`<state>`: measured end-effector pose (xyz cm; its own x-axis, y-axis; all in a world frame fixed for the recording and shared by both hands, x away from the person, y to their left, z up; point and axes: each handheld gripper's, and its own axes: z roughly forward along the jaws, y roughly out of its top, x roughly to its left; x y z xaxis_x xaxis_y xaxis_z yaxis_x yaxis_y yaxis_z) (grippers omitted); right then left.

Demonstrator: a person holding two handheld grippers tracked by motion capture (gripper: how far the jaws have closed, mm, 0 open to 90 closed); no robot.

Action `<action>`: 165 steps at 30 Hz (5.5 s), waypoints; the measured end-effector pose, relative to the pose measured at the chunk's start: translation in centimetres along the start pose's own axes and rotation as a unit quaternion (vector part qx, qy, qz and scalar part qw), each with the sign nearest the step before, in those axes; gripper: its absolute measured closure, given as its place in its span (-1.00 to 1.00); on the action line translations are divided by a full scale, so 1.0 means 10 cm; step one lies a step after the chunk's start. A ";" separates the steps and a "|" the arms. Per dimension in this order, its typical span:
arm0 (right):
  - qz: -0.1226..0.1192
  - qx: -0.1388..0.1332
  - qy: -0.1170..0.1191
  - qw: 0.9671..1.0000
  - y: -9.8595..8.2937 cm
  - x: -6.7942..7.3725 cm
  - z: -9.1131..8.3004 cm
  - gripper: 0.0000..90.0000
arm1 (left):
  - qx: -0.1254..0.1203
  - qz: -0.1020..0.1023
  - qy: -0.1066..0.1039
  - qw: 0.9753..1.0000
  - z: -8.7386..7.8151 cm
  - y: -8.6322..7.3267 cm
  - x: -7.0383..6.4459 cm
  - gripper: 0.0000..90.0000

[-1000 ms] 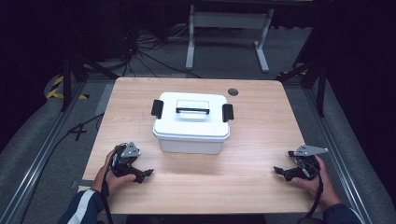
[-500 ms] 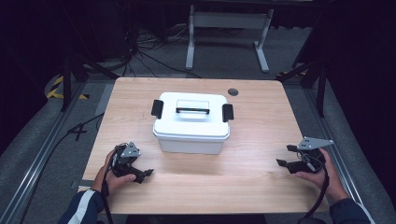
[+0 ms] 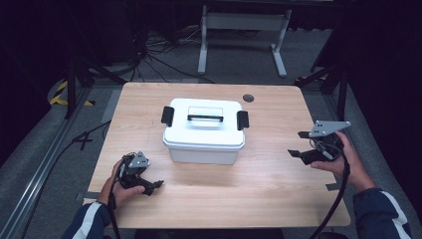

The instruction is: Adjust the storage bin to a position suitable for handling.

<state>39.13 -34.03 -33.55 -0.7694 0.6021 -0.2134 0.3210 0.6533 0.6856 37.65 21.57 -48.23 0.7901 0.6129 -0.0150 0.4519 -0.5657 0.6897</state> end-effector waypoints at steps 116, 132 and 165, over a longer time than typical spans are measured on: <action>-0.278 0.046 0.043 0.958 2.31 0.72 0.96 0.87 | 0.004 0.002 -0.005 1.000 -0.01 0.01 0.01 -0.99; -0.246 0.025 0.021 0.969 1.96 0.47 0.47 0.87 | 0.003 0.002 -0.005 1.000 -0.01 0.01 0.01 -0.99; -0.173 0.024 -0.036 0.984 1.11 -0.11 -0.22 0.87 | 0.001 0.003 -0.004 1.000 0.00 0.00 0.01 -0.99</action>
<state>42.34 -28.50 -24.17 -0.7962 0.3701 -0.4787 0.0737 0.8445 0.5304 37.74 21.61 -48.21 0.7956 0.6057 -0.0161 0.4484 -0.5706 0.6880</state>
